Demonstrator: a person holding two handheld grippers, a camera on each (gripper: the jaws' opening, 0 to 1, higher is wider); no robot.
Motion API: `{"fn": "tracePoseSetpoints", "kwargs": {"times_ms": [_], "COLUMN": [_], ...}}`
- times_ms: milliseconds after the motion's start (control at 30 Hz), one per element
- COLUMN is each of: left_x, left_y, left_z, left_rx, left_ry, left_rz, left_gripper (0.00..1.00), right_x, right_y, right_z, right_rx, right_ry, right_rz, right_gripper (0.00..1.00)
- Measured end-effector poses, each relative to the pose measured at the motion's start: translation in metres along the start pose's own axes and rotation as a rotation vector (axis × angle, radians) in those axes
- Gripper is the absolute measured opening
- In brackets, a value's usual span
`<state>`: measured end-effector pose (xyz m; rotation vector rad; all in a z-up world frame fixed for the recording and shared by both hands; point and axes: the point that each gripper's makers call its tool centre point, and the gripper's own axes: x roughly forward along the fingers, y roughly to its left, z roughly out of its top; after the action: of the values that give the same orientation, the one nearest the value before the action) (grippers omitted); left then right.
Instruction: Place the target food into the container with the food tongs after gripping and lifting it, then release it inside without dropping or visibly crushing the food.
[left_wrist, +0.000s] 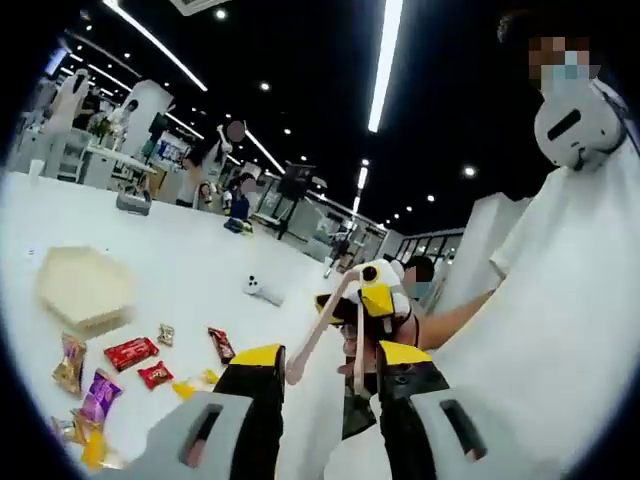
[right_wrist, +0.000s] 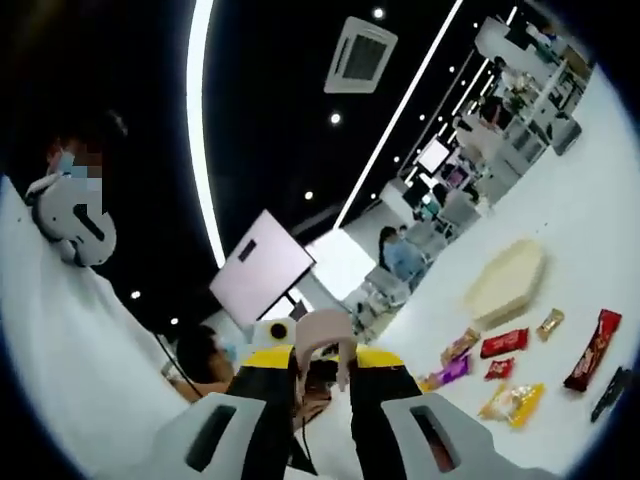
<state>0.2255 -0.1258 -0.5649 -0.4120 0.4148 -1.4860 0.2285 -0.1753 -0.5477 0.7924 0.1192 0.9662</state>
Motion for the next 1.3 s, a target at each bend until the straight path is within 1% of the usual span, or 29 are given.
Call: {"fn": "tracePoseSetpoints", "kwargs": {"times_ms": [33,100,133,167,200,233,267,300,333,367,400,433,500,533,567,633,667,733,767,867,933,967,1067,1133,1167,1267,1300], "left_x": [-0.002,-0.002,-0.002,-0.001,0.000,0.001,0.002,0.002,0.003,0.003,0.003,0.003,0.003,0.003,0.003,0.002,0.001,0.000,0.000,0.000,0.000,0.001,0.002,0.003,0.004,0.011,0.018], "left_y": [-0.001,-0.002,-0.003,-0.007,-0.011,-0.013,-0.013,-0.012,-0.013,-0.013,-0.013,-0.014,-0.015,-0.016,-0.018,-0.017,-0.019,-0.019,-0.021,-0.022,-0.022,-0.023,-0.022,-0.021,-0.021,-0.021,-0.021], "left_z": [0.000,0.000,-0.001,-0.004,-0.005,-0.004,-0.004,-0.005,-0.006,-0.006,-0.006,-0.007,-0.008,-0.008,-0.007,-0.005,-0.004,-0.003,-0.002,0.001,0.001,-0.001,-0.004,-0.004,-0.003,-0.003,-0.003], "left_rx": [0.001,-0.005,-0.018,-0.034,-0.056,-0.076,-0.080,-0.086,-0.095,-0.109,-0.114,-0.131,-0.125,-0.125,-0.133,-0.133,-0.133,-0.136,-0.138,-0.167,-0.164,-0.172,-0.176,-0.180,-0.183,-0.190,-0.189], "left_ry": [-0.005,-0.005,-0.001,0.013,0.011,0.002,0.000,0.003,0.004,-0.002,-0.003,0.002,0.009,0.008,0.007,-0.002,-0.004,-0.009,-0.016,-0.033,-0.034,-0.026,-0.012,-0.011,-0.011,-0.001,0.010], "left_rz": [-0.008,-0.013,-0.018,-0.031,-0.048,-0.058,-0.058,-0.056,-0.061,-0.065,-0.068,-0.074,-0.077,-0.078,-0.088,-0.083,-0.091,-0.092,-0.108,-0.119,-0.127,-0.130,-0.126,-0.119,-0.119,-0.128,-0.130], "left_gripper": [0.36,0.37,0.38,0.39,0.38,0.38,0.37,0.36,0.32,0.31,0.31,0.30,0.29,0.27,0.24,0.21,0.19,0.18,0.17,0.16,0.17,0.17,0.17,0.17,0.17,0.17,0.17], "right_x": [-0.001,-0.001,-0.001,-0.001,0.000,0.001,0.001,0.002,0.003,0.004,0.005,0.006,0.006,0.008,0.008,0.008,0.009,0.010,0.011,0.012,0.013,0.013,0.013,0.014,0.015,0.017,0.018], "right_y": [0.000,0.001,0.002,0.004,0.005,0.007,0.008,0.009,0.011,0.013,0.013,0.014,0.015,0.018,0.018,0.018,0.018,0.017,0.019,0.021,0.022,0.018,0.017,0.016,0.018,0.019,0.019], "right_z": [0.002,0.002,0.002,0.001,0.000,-0.002,-0.003,-0.003,-0.002,-0.004,-0.004,-0.002,-0.002,0.001,0.002,0.002,0.003,0.004,0.005,0.009,0.015,0.020,0.025,0.018,0.013,0.005,0.003], "right_rx": [0.011,0.019,0.025,0.039,0.045,0.045,0.044,0.045,0.065,0.066,0.067,0.054,0.053,0.056,0.056,0.057,0.059,0.074,0.070,0.052,0.030,0.030,0.032,0.001,-0.015,-0.027,-0.028], "right_ry": [-0.013,-0.017,-0.020,-0.019,-0.017,-0.016,-0.012,-0.014,-0.022,-0.016,-0.016,-0.025,-0.030,-0.050,-0.053,-0.052,-0.051,-0.044,-0.044,-0.048,-0.059,-0.082,-0.094,-0.038,0.011,0.087,0.108], "right_rz": [0.003,0.006,0.008,0.019,0.022,0.026,0.030,0.031,0.041,0.046,0.045,0.045,0.047,0.055,0.057,0.055,0.056,0.056,0.060,0.066,0.066,0.055,0.061,0.071,0.092,0.130,0.139], "right_gripper": [0.19,0.19,0.19,0.19,0.20,0.20,0.20,0.20,0.20,0.19,0.19,0.19,0.19,0.19,0.18,0.18,0.18,0.18,0.18,0.19,0.21,0.22,0.22,0.21,0.21,0.20,0.20]}}
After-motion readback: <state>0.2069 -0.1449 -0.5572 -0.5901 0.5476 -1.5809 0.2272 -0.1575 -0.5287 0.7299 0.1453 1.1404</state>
